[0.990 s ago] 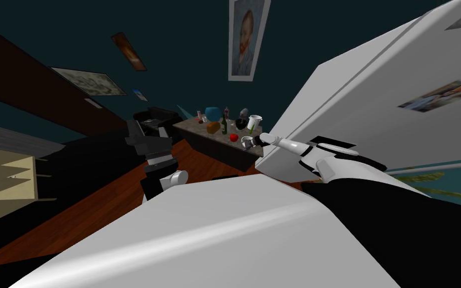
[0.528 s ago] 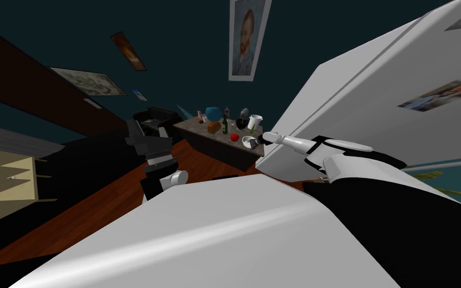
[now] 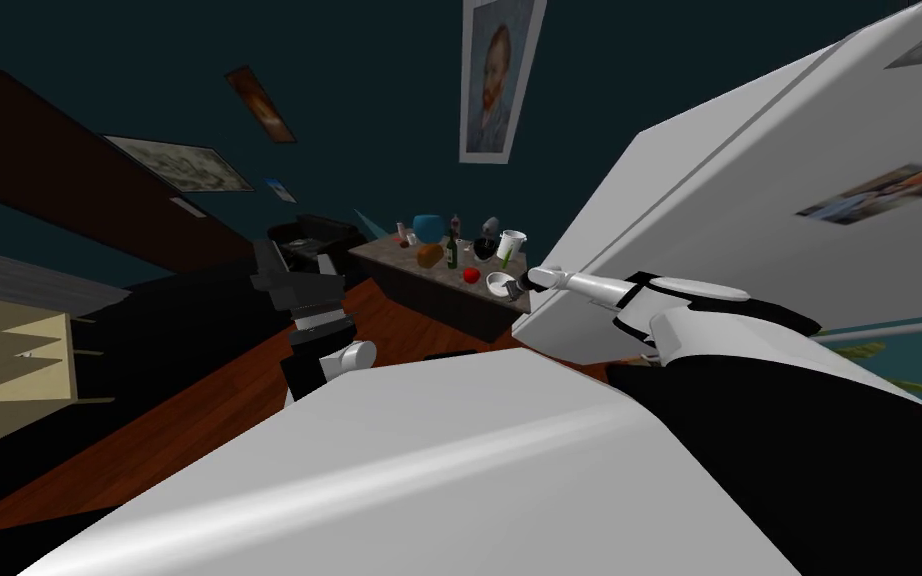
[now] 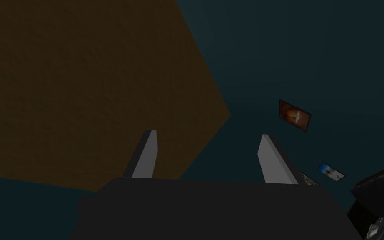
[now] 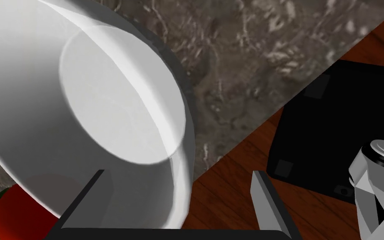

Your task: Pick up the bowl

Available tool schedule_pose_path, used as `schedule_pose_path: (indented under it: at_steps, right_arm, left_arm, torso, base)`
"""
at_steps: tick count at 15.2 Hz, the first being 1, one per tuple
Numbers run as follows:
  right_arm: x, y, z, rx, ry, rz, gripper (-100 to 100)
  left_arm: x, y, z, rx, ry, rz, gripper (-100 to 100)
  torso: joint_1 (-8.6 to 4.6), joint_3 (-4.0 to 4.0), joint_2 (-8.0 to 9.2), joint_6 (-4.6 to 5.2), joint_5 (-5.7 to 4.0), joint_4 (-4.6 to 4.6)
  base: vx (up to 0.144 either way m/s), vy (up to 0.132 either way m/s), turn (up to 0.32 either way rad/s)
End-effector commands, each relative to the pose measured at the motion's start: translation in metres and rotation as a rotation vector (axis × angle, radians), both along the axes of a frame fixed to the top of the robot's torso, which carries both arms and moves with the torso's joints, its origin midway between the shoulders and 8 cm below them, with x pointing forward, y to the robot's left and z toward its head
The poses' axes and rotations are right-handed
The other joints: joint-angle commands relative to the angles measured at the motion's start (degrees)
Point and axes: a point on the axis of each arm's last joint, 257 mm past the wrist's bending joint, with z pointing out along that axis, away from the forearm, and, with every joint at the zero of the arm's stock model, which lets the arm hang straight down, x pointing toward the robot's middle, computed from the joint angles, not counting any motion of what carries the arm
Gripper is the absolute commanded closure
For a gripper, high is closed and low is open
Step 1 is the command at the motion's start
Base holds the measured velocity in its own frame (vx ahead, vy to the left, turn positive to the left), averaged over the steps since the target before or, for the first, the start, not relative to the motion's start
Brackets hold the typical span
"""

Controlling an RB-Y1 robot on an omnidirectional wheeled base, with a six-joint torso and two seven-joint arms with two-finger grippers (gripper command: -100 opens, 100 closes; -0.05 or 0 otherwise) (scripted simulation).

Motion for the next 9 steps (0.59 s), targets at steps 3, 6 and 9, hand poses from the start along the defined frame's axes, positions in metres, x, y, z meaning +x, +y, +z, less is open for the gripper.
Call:
schedule_pose_path:
  at_steps: [3,6,9]
  right_arm:
    - [0.000,0.000,-0.007,0.001,-0.003,-0.001,100]
    - [-0.001,-0.001,-0.008,-0.001,0.004,-0.003,100]
    - [-0.001,0.000,-0.001,-0.001,0.002,-0.001,100]
  left_arm:
    - [0.000,0.000,0.000,0.000,0.000,0.000,0]
    - [0.000,0.000,0.000,0.000,0.000,0.000,0]
    - [0.000,0.000,0.000,0.000,0.000,0.000,0]
  torso:
    - [-0.03,-0.04,-0.06,0.00,0.01,-0.01]
    - [-0.10,0.06,0.06,-0.03,-0.07,0.08]
    - [-0.19,0.15,0.15,-0.09,-0.05,0.16]
  base:
    - [0.034,0.007,0.010]
    - [0.001,0.000,-0.008]
    - [-0.020,-0.004,-0.010]
